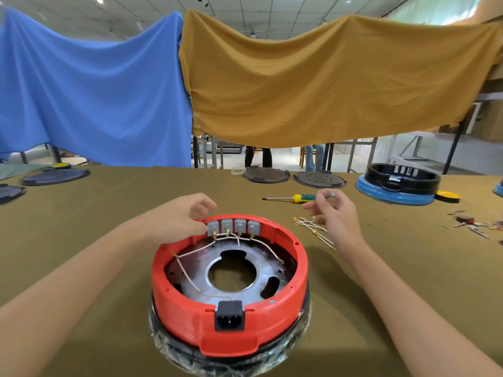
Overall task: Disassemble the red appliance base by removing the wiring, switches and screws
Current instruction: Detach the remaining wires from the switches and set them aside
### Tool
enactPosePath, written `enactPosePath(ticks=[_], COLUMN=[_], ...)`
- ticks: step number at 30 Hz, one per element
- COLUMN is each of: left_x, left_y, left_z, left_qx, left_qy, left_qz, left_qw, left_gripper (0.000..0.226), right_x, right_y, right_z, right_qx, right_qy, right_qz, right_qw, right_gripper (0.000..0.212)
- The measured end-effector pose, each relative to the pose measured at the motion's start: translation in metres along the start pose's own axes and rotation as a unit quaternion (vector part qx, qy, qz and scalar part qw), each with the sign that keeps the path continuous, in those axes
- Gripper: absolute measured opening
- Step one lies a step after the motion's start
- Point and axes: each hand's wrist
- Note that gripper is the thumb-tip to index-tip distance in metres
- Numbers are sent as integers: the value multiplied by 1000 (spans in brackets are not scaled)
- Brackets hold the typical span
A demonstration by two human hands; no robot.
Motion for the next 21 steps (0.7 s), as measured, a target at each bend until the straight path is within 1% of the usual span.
enactPosePath(ticks=[2, 4, 9, 11, 13, 15, 17, 21], left_x=[-7, -15, -16, -13, -9, -8, -14, -27], left_y=[3, 6, 6, 6, 4, -1, -2, 1], left_z=[-5, -9, -7, -5, -2, 2, 5, 2], left_qx=[-12, -33, -31, -24, -24, -36, -57, -73], left_qy=[-47, -78, -91, -99, -109, -133, -152, -136], left_qz=[16, 20, 8, -12, -36, -43, -31, 12], left_qw=[999, 996, 995, 995, 993, 990, 986, 988], left_gripper=[35, 30, 29, 27, 22, 16, 17, 19], right_x=[-1, -2, -7, -8, -8, -10, -13, -16], right_y=[3, 6, 11, 12, 14, 15, 17, 19], right_z=[-5, -8, -14, -17, -18, -18, -18, -19], right_qx=[-21, -46, -113, -141, -157, -163, -168, -167], right_qy=[-64, -113, -214, -241, -247, -241, -234, -230], right_qz=[-26, -51, -130, -158, -183, -192, -189, -197], right_qw=[997, 991, 961, 947, 939, 937, 939, 938], right_gripper=[20, 25, 32, 29, 23, 18, 15, 8])
Point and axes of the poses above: each hand's wrist, its own y-axis away from the middle knuckle, its own x-axis out of the back of the hand, z = x × y, and after that the axes turned 12 degrees about z, right-handed
